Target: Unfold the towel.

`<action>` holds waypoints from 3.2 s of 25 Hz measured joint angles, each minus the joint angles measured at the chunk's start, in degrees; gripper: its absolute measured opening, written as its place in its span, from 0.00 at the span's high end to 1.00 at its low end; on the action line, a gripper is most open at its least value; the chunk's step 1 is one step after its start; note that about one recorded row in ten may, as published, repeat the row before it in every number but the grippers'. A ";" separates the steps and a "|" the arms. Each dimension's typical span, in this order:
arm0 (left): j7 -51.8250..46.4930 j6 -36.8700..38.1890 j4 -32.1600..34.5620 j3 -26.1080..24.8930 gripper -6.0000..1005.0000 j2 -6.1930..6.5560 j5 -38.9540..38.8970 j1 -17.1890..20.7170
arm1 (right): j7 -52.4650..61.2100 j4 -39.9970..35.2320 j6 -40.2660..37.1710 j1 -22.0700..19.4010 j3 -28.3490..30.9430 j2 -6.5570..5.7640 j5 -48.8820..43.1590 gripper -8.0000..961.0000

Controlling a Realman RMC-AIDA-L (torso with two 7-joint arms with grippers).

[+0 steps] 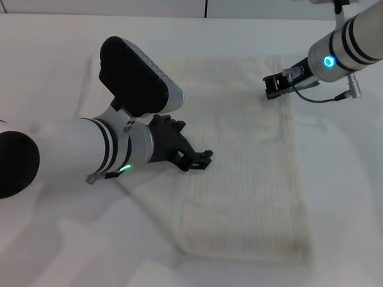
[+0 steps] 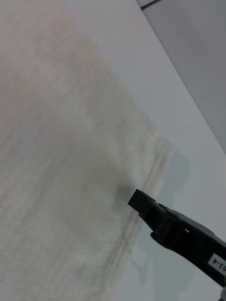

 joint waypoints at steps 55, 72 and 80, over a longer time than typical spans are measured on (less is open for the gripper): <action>-23.60 -32.01 -38.49 -3.21 0.93 0.49 24.58 13.73 | -1.37 0.78 -0.40 -0.59 -0.17 -0.01 0.01 0.99; -26.79 -40.33 -40.81 -4.48 0.93 0.52 24.69 16.66 | -1.65 1.14 0.01 -0.72 -0.17 0.00 0.01 0.99; -28.90 -42.97 -40.39 -5.38 0.93 0.58 24.77 16.97 | -1.87 0.99 -0.16 -0.70 -0.09 0.00 0.01 0.99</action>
